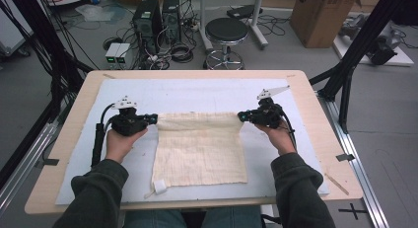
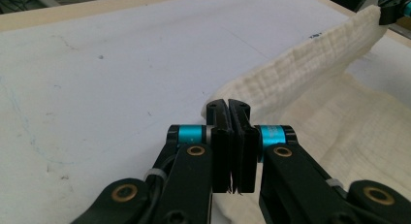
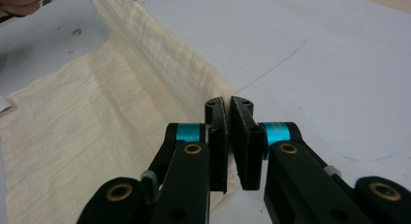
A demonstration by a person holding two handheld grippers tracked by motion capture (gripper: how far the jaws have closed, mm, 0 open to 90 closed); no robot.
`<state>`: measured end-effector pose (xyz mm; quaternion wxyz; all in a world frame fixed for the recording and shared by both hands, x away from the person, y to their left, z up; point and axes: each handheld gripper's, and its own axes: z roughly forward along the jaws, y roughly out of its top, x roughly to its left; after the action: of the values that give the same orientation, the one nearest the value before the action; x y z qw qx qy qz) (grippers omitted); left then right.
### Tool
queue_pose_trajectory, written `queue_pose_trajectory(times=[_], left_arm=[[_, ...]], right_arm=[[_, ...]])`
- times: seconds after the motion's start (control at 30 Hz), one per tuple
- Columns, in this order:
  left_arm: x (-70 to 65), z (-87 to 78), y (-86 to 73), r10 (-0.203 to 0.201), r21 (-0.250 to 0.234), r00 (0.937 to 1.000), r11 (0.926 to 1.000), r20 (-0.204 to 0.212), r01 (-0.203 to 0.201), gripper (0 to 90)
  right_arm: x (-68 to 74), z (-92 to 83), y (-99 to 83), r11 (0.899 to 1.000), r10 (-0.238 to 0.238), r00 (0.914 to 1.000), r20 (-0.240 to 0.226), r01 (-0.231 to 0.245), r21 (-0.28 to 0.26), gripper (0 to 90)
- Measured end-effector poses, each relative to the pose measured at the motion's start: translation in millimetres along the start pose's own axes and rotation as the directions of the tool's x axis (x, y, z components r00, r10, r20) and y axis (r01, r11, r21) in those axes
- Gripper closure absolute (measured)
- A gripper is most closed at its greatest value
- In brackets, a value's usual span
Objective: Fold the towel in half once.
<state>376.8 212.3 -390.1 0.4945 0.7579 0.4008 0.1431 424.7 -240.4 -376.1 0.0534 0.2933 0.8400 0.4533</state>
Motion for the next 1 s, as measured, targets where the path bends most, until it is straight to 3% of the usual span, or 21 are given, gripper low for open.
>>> queue_pose_trajectory(times=[0.13, 0.3, 0.53, 1.0], left_arm=[[-5.3, -6.4, 1.4, 0.013, -0.010, 0.9998, 0.9999, 0.012, -0.013, 87.7], [-11.9, -10.0, 0.5, 0.054, 0.019, 0.9985, 0.9984, 0.014, -0.054, 87.6], [-15.7, -12.7, -11.8, 0.043, 0.017, 0.9988, 0.9989, 0.025, -0.043, 87.6], [-28.7, -23.9, -29.2, 0.073, 0.016, 0.9956, 0.9971, 0.058, -0.074, 87.6]], right_arm=[[5.8, -2.7, -0.9, 1.000, -0.012, 0.9999, -0.004, 0.012, 0.004, 85.3], [8.7, -4.0, -9.6, 1.000, -0.008, 0.9999, -0.013, 0.008, 0.002, 85.4], [14.6, -7.9, -16.3, 1.000, -0.016, 0.9995, -0.027, 0.016, 0.003, 85.3], [28.8, -12.9, -32.7, 1.000, -0.027, 0.9985, -0.047, 0.027, 0.003, 85.4]])
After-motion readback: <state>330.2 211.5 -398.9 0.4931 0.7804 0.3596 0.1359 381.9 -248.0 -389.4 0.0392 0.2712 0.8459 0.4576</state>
